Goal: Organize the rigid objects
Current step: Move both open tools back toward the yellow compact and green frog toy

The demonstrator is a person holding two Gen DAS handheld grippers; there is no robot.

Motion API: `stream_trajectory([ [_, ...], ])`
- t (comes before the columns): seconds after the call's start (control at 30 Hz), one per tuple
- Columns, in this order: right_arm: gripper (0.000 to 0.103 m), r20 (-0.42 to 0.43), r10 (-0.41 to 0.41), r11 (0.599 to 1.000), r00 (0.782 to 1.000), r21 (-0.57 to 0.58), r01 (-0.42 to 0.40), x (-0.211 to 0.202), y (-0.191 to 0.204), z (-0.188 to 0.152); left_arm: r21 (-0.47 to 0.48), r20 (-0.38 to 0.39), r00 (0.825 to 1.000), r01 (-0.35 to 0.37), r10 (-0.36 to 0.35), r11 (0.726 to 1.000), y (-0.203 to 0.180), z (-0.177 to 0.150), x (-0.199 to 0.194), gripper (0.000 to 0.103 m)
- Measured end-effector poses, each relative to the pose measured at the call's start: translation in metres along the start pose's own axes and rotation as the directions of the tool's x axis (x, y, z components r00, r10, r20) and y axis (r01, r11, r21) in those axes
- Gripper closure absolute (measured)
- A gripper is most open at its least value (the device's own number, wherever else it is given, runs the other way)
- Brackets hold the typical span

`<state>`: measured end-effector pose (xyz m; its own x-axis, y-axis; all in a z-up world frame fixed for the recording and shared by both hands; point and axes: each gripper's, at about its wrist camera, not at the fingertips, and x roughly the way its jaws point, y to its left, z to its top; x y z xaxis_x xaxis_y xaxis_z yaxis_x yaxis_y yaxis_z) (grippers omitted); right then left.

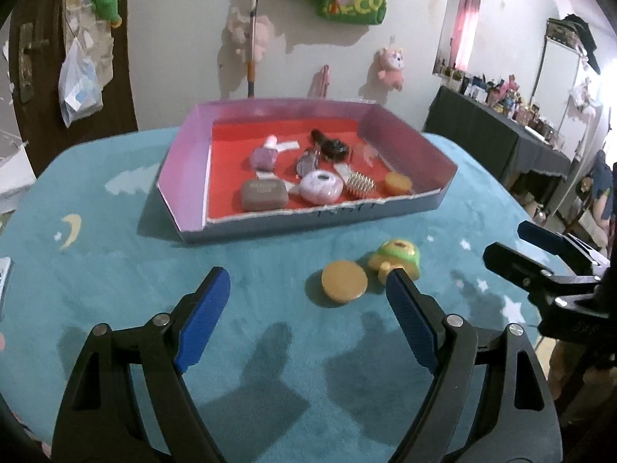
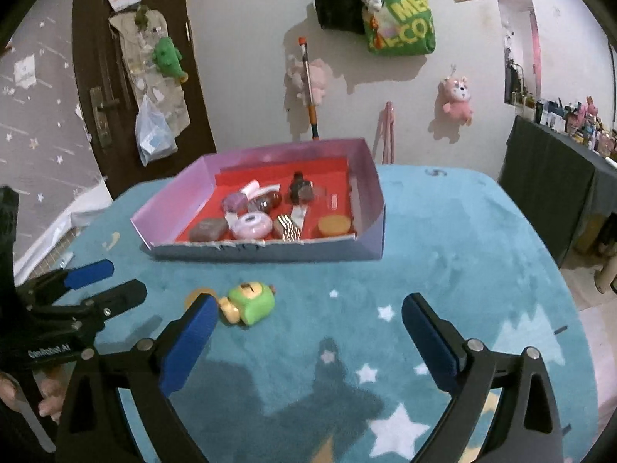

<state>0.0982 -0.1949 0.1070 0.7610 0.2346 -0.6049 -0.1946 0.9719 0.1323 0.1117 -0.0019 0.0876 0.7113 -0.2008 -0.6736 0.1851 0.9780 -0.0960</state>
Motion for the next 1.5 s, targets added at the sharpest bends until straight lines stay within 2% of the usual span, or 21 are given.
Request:
stream_trajectory([
  [0.23, 0.005, -0.012, -0.040, 0.999, 0.999, -0.022, 0.039, 0.020, -0.002, -0.009, -0.023, -0.061, 0.998, -0.013, 0.012, 1.000, 0.009, -0.007, 0.025, 0.020],
  [0.43, 0.005, -0.047, -0.052, 0.998, 0.998, -0.024, 0.051, 0.035, -0.006, -0.014, -0.018, -0.082, 0.997, -0.008, 0.007, 1.000, 0.009, -0.010, 0.034, 0.020],
  [0.83, 0.004, -0.099, -0.027, 0.999, 0.995, 0.031, 0.031, 0.042, -0.017, -0.017, -0.015, -0.140, 0.990, 0.005, -0.007, 1.000, 0.007, -0.013, 0.048, 0.020],
  [1.07, 0.004, -0.126, -0.012, 1.000, 0.992, 0.015, 0.014, 0.048, -0.014, -0.015, -0.005, -0.168, 0.985, 0.035, -0.035, 0.999, 0.005, -0.010, 0.051, 0.020],
  [1.13, 0.004, -0.138, 0.001, 1.000, 0.990, -0.009, -0.002, 0.050, -0.009, -0.014, 0.004, -0.192, 0.979, 0.069, -0.067, 0.998, 0.004, -0.008, 0.052, 0.020],
  [1.3, 0.004, -0.188, 0.054, 0.994, 0.981, -0.086, -0.071, 0.058, 0.006, -0.013, 0.079, -0.202, 0.979, 0.058, -0.041, 0.995, -0.003, -0.007, 0.053, 0.021],
  [1.37, 0.005, -0.205, 0.069, 0.989, 0.976, -0.111, -0.093, 0.060, 0.012, -0.013, 0.093, -0.213, 0.975, 0.077, -0.056, 0.993, -0.004, -0.006, 0.056, 0.021],
  [1.5, 0.010, -0.235, 0.095, 0.982, 0.967, -0.138, -0.129, 0.066, 0.018, -0.008, 0.111, -0.229, 0.971, 0.099, -0.072, 0.989, -0.006, -0.001, 0.059, 0.028],
])
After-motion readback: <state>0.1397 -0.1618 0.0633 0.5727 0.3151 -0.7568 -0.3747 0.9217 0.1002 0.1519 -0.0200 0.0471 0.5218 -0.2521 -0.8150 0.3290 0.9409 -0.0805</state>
